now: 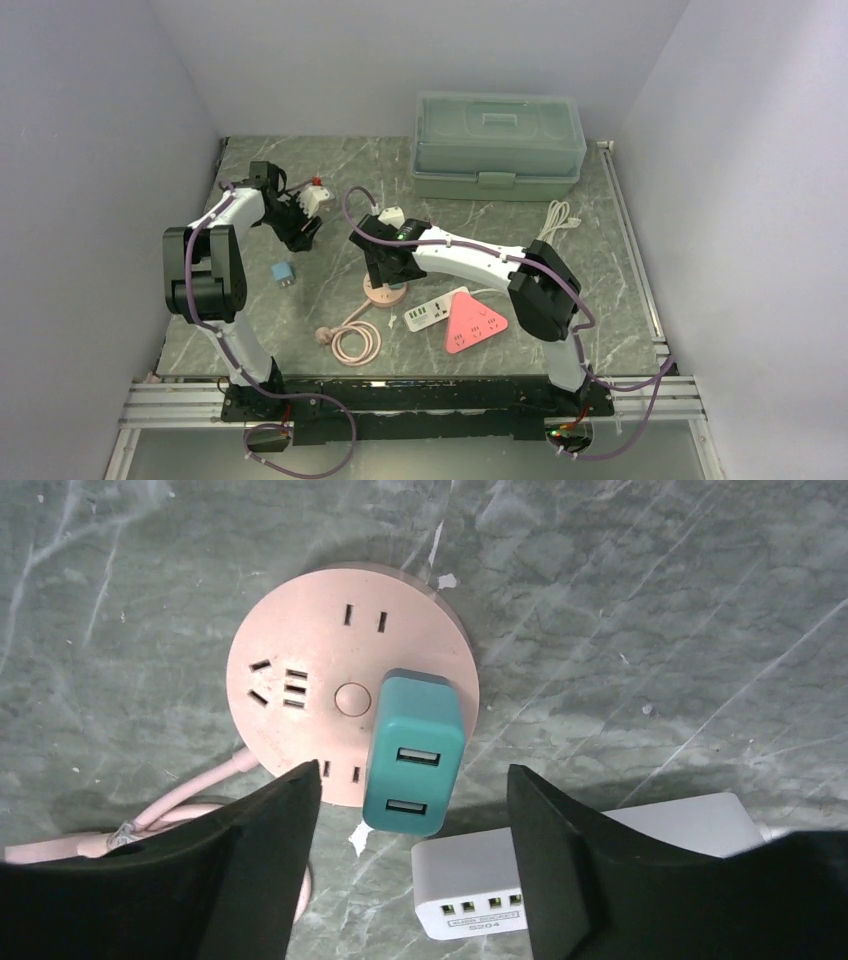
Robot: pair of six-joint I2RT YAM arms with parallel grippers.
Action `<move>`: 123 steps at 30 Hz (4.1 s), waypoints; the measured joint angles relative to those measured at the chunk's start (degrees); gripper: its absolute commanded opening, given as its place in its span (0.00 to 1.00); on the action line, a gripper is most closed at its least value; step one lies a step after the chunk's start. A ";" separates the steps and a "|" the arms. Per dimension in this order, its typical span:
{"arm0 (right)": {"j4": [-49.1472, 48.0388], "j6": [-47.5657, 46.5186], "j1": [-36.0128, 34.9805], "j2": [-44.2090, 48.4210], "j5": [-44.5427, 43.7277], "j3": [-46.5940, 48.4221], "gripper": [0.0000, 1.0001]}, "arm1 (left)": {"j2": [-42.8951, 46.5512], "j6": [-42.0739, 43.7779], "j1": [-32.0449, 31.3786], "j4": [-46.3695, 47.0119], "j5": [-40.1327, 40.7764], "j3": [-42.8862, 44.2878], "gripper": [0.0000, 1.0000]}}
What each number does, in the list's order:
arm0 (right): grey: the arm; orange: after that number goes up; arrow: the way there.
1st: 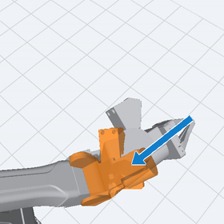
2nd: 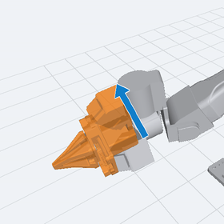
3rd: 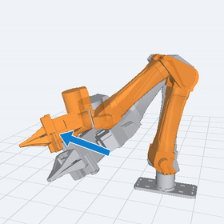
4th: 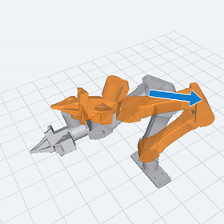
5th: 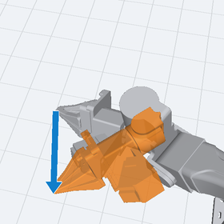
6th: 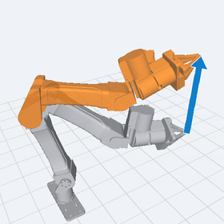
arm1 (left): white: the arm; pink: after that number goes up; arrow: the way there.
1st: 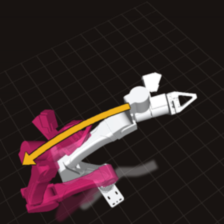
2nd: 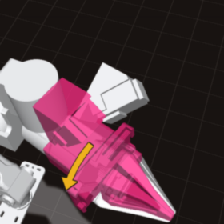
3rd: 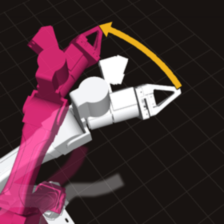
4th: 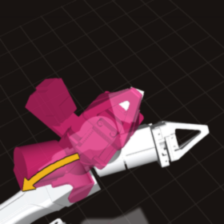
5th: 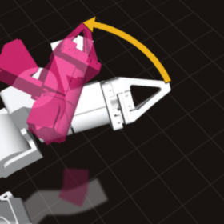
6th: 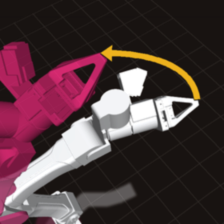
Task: Insert the plug
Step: Insert the plug into the socket, then pick up the plug from the center of the board, then insert the plug into the socket.
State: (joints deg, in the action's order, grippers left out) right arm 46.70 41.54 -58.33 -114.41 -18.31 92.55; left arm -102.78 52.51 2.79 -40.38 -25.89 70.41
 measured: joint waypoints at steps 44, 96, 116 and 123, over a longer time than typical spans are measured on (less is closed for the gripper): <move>-21.09 3.69 7.04 18.08 16.46 -5.79 0.80 | 13.29 10.75 0.26 -21.57 -35.67 8.85 0.00; 1.68 -0.74 6.36 2.08 15.80 11.74 0.00 | 7.39 3.67 3.23 -13.70 -27.08 4.68 1.00; 9.49 -3.67 2.69 -6.91 10.12 17.33 0.00 | 2.43 -2.97 6.40 -10.23 -11.50 5.03 1.00; 9.42 -3.67 2.45 -8.46 9.25 17.59 0.00 | 2.43 -3.80 6.40 -9.84 -10.14 4.57 1.00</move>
State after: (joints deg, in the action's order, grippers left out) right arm 56.12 37.87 -55.88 -122.87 -9.06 110.15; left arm -100.36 48.71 9.19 -50.22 -36.03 74.98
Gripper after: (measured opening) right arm 0.320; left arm 0.996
